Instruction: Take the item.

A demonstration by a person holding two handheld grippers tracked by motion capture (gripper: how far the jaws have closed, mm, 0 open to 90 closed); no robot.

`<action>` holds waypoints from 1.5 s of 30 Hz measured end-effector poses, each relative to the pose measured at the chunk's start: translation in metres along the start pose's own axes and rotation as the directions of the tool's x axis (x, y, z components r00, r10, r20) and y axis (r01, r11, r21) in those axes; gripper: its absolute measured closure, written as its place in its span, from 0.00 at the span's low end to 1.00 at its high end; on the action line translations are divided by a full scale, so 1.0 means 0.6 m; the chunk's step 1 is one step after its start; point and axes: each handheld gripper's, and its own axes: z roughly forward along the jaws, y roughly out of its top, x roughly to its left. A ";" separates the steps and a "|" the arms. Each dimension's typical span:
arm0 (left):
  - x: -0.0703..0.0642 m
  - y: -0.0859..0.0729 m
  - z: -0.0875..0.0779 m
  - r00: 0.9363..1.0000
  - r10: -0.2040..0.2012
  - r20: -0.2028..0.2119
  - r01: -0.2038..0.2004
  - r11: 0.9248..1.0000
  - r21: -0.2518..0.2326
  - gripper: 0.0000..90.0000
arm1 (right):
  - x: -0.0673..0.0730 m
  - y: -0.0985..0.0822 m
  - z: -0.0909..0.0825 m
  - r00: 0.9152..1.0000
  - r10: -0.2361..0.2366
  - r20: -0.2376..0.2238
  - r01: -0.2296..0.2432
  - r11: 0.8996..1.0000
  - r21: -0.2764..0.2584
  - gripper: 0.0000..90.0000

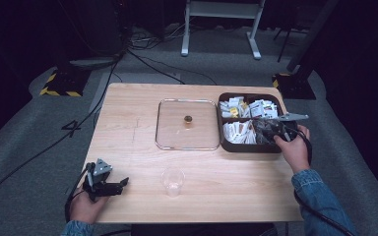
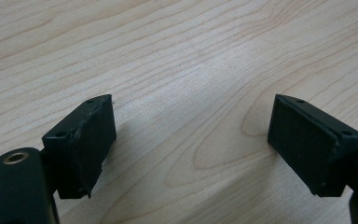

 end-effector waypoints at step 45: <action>0.000 0.000 0.000 1.000 0.001 0.000 -0.001 1.000 0.001 0.17 | 0.008 0.037 -0.092 0.990 0.083 -0.114 -0.102 0.980 -0.172 0.88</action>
